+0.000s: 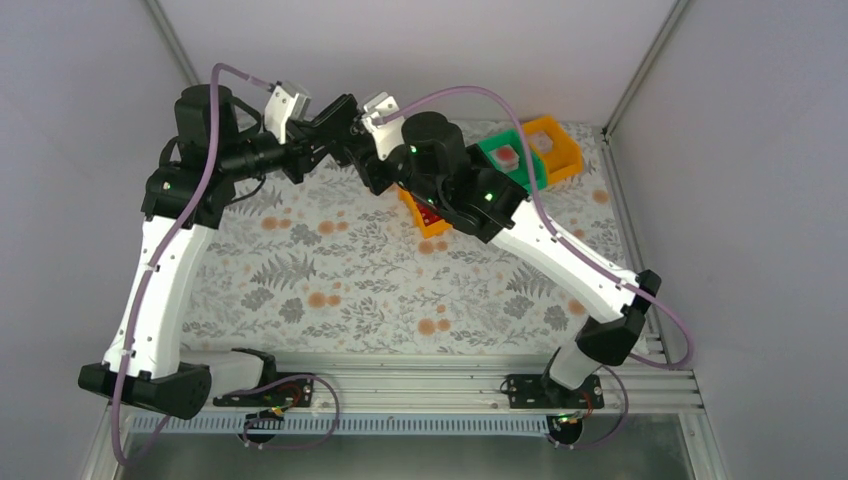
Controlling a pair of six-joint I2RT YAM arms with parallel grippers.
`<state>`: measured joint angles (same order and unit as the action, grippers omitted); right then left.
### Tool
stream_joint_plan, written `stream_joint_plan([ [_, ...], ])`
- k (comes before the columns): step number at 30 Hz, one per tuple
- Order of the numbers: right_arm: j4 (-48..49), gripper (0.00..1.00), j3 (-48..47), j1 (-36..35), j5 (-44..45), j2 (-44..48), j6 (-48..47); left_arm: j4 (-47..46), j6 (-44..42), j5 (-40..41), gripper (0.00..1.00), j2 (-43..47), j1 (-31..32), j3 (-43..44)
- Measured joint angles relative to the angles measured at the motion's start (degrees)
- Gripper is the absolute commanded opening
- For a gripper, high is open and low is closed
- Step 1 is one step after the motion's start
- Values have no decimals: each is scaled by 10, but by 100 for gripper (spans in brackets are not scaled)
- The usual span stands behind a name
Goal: Take the credit cards out of the card holder
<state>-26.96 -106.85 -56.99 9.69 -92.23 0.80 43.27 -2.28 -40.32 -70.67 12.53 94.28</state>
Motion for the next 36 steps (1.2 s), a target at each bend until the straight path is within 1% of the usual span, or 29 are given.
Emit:
stream_joint_plan([
  [3,-10,41,-20,-1,21,-14,-4,0,0,1,2,0,-5,0],
  [7,-12,38,-28,-1,54,-15,-5,0,0,-9,2,0,-4,-1],
  [12,-14,35,-33,-3,63,-19,-11,-6,-1,-15,2,1,-5,-9],
  [14,-18,32,-40,-3,67,-26,-14,-9,-1,-14,2,1,-6,-12],
  [16,-19,24,-45,-4,70,-33,-15,-10,-1,-13,2,1,-10,-16],
  [17,-20,13,-46,-4,72,-36,-16,-10,-1,-11,2,1,-11,-19],
  [18,-21,5,-47,-5,74,-38,-17,-11,-2,-10,2,1,-11,-21],
  [20,-24,4,-48,-7,83,-42,-18,-11,-3,-7,2,1,-11,-28],
  [27,-24,4,-46,1,120,-42,-19,6,-18,-2,2,1,-11,-33],
  [30,-23,4,-20,31,123,-26,-10,24,-37,-4,2,2,-7,-33],
  [32,-24,4,13,57,94,-5,-3,29,-47,-4,2,2,-5,-33],
  [33,-23,8,29,66,76,5,0,31,-53,-5,2,-1,-5,-32],
  [35,-22,36,59,82,24,31,-4,42,-66,-11,2,-7,-5,-32],
  [36,-24,45,71,90,-1,44,-9,49,-75,-14,2,-7,-5,-32],
])
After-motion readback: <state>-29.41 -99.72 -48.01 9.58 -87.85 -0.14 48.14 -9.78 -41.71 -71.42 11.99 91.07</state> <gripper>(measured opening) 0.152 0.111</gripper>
